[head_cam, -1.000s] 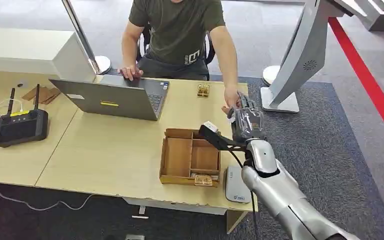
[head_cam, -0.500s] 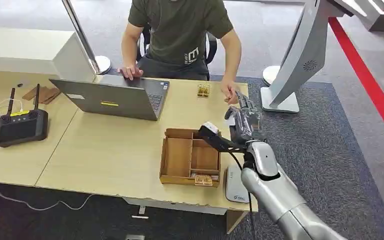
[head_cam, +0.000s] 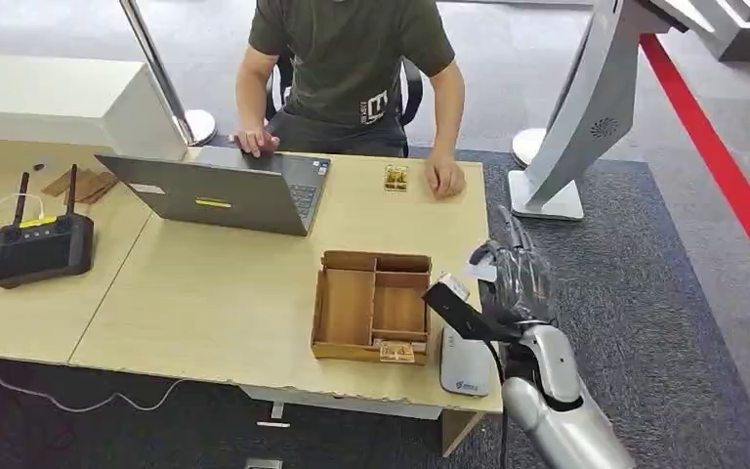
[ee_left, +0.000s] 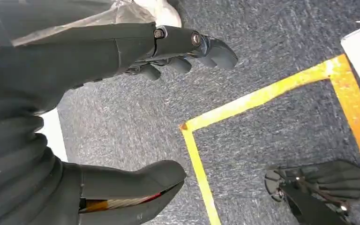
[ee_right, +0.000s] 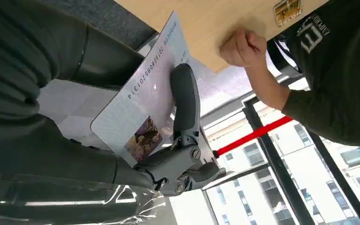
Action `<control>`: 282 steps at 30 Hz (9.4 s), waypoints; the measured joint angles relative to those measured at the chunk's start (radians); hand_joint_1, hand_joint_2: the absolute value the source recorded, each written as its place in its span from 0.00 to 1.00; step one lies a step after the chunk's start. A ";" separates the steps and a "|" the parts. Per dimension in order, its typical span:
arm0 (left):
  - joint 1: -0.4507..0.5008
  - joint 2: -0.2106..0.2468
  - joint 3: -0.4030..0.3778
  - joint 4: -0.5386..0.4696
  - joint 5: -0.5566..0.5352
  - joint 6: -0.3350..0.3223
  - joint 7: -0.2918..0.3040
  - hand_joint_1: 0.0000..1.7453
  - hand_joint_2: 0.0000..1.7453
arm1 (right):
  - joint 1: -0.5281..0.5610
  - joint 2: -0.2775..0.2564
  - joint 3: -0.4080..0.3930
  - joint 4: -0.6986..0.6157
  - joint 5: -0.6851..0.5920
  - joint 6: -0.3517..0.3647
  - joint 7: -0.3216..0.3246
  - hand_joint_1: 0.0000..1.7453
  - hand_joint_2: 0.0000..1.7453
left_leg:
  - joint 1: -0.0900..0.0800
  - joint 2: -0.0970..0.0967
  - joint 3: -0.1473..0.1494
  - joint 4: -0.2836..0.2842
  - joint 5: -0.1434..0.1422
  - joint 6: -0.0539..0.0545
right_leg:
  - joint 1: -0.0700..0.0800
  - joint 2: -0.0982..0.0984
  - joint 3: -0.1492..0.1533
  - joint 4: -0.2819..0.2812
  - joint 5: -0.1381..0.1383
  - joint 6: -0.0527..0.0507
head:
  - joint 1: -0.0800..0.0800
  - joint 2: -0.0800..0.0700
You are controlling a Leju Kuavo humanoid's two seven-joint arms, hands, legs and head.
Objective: Pass the card to the sensor for recognition and then transmit it.
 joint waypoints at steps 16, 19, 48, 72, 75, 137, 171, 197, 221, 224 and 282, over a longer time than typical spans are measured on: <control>0.001 0.002 0.014 0.000 0.015 0.005 0.000 0.00 1.00 | 0.084 -0.059 -0.003 -0.087 -0.030 -0.038 -0.018 1.00 1.00 | 0.000 0.000 0.000 0.000 0.000 0.000 | 0.000 0.000 0.000 0.000 0.000 0.000 | 0.000 0.000; 0.001 0.003 0.014 0.000 0.015 0.005 0.000 0.00 1.00 | 0.085 -0.063 -0.003 -0.092 -0.030 -0.038 -0.018 1.00 1.00 | 0.000 0.000 0.000 0.000 0.000 0.000 | 0.000 0.000 0.000 0.000 0.000 0.000 | 0.000 0.000; -0.001 0.003 0.064 0.000 0.030 0.039 -0.015 0.00 1.00 | 0.169 -0.031 0.096 0.035 -0.166 -0.070 -0.102 1.00 1.00 | 0.000 0.000 -0.001 0.000 0.000 0.000 | 0.000 0.000 0.000 0.000 0.000 0.000 | 0.000 0.000; -0.002 0.003 0.090 0.000 0.014 0.036 -0.009 0.00 1.00 | 0.154 0.019 0.142 0.205 -0.085 -0.007 0.009 1.00 1.00 | 0.000 0.000 -0.001 0.000 0.000 0.000 | 0.000 0.000 0.000 0.000 0.000 0.000 | 0.000 0.000; -0.002 0.003 0.090 0.000 0.008 0.036 -0.009 0.00 1.00 | 0.154 0.022 0.145 0.219 -0.080 0.001 0.023 1.00 1.00 | 0.000 0.000 -0.001 0.000 0.000 0.000 | 0.000 0.000 0.000 0.000 0.000 0.000 | 0.000 0.000; -0.041 0.005 0.066 0.000 -0.032 -0.025 0.003 0.00 1.00 | -0.332 0.129 0.071 0.279 -0.162 0.135 0.091 1.00 1.00 | 0.000 -0.001 -0.004 0.000 0.005 -0.001 | 0.000 0.000 -0.003 0.001 0.004 -0.001 | 0.000 0.000; -0.049 -0.007 -0.076 0.000 0.002 -0.032 0.013 0.00 1.00 | -0.285 0.211 0.095 0.284 -0.072 0.085 0.004 0.00 1.00 | 0.000 0.000 -0.005 0.000 0.005 -0.001 | 0.000 0.000 -0.005 0.000 0.005 0.000 | 0.000 0.000; 0.009 0.010 -0.034 0.000 0.084 0.005 -0.035 0.00 1.00 | 0.293 -0.035 0.066 -0.693 0.167 0.237 -0.072 0.00 1.00 | 0.000 0.000 -0.006 0.000 0.003 0.000 | 0.001 0.001 -0.005 -0.002 0.003 0.000 | 0.000 0.000; 0.003 0.010 -0.011 0.000 0.051 0.004 -0.050 0.00 1.00 | 0.276 -0.062 0.208 -0.723 0.378 0.635 0.061 0.00 1.00 | 0.000 0.000 -0.006 0.000 0.003 0.000 | 0.001 0.000 -0.004 -0.002 0.004 0.000 | 0.000 0.000; 0.003 0.010 -0.010 0.000 0.047 0.004 -0.047 0.00 1.00 | 0.275 -0.061 0.209 -0.696 0.358 0.661 0.092 0.00 1.00 | 0.000 0.000 -0.006 0.000 0.003 0.000 | 0.001 0.000 -0.004 -0.002 0.004 0.000 | 0.000 0.000; 0.001 0.003 0.032 0.000 0.016 0.011 -0.029 0.00 1.00 | 0.158 0.128 0.250 -0.086 0.424 0.305 -0.017 0.00 1.00 | 0.001 0.000 -0.006 -0.001 0.003 0.000 | 0.001 0.000 -0.004 -0.001 0.004 -0.001 | 0.000 0.000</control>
